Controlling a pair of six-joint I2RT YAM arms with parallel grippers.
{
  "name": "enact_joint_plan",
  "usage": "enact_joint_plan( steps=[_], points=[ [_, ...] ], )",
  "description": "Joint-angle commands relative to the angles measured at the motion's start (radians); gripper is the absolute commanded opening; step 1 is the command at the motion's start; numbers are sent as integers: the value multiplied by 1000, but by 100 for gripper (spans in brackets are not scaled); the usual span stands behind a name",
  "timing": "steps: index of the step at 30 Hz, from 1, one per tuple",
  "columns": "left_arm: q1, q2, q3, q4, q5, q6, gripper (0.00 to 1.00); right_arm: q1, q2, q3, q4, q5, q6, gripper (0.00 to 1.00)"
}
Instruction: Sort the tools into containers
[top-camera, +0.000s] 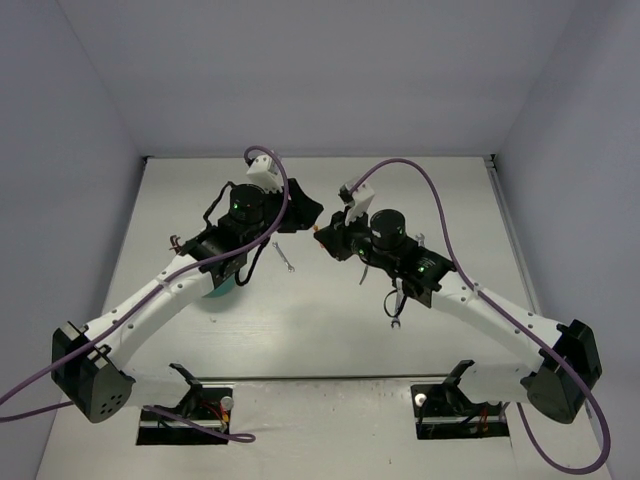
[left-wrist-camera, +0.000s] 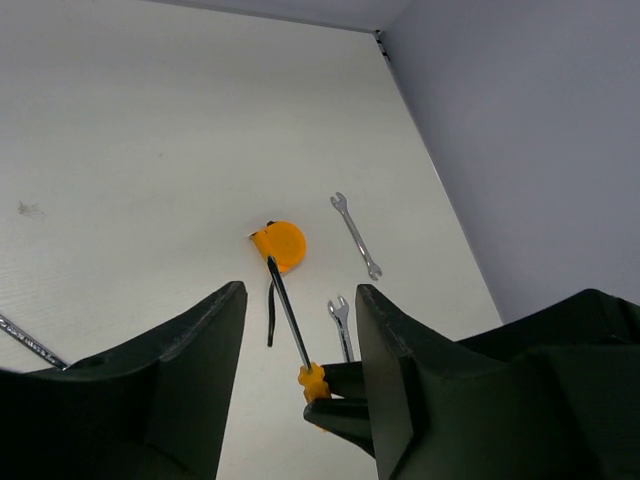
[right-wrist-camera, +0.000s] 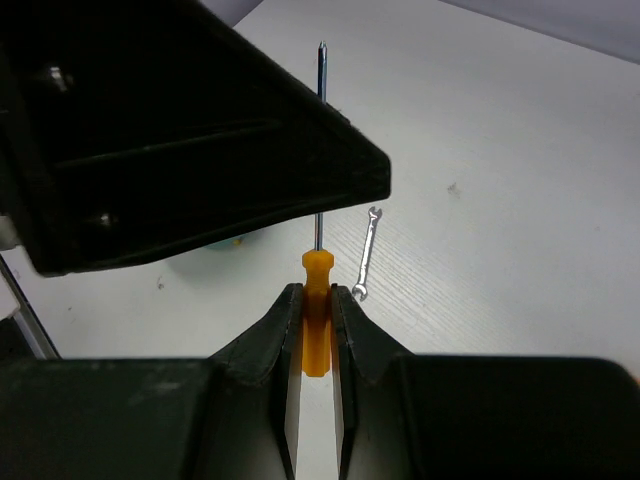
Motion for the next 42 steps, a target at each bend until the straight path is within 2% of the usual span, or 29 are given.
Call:
enact_joint_plan(
  steps=[1, 2, 5, 8, 10, 11, 13, 15, 17, 21, 23, 28, 30, 35, 39, 42],
  points=[
    [-5, -4, 69, 80, -23, -15, 38, 15, -29, 22, 109, -15, 7, 0],
    [-5, -3, 71, 81, -18, -18, 32, 17, -29, 22, 110, -15, 9, 0],
    [-5, 4, 74, 83, -7, -25, 27, 17, -27, 17, 118, -15, 10, 0],
    [-7, 4, 73, 74, -4, -31, 14, 17, -28, 16, 121, -15, 11, 0],
    [-6, 0, 67, 74, -5, -35, 2, 17, -30, 14, 122, -15, 11, 0],
    [-7, -2, 66, 77, -6, -37, 0, 18, -30, 14, 122, -15, 11, 0],
    [-7, -5, 62, 84, -5, -41, 0, 18, -29, 13, 124, -15, 11, 2],
    [-7, -8, 61, 91, -3, -43, 0, 19, -29, 11, 124, -12, 10, 10],
    [-6, -14, 58, 94, -8, -34, 0, 19, -28, 11, 124, -10, 9, 24],
    [-3, -26, 71, 54, -49, 46, 0, 17, -37, 4, 123, 11, 3, 58],
    [-1, -38, 74, 34, -89, 114, 0, 14, -46, -1, 119, 23, 1, 68],
    [66, -56, 99, -16, -116, 389, 0, 12, -106, -24, 69, 71, -24, 74],
    [133, -55, 105, -28, -99, 490, 0, 10, -138, -48, 52, 101, -34, 75],
    [366, -42, 57, 9, 33, 633, 0, -15, -212, -126, 29, 138, -41, 76],
    [486, -52, -38, 147, 97, 740, 0, -42, -240, -169, 26, 120, -36, 76],
    [548, -51, -89, 190, 158, 775, 0, -67, -247, -193, 24, 98, -36, 76]
  ],
)
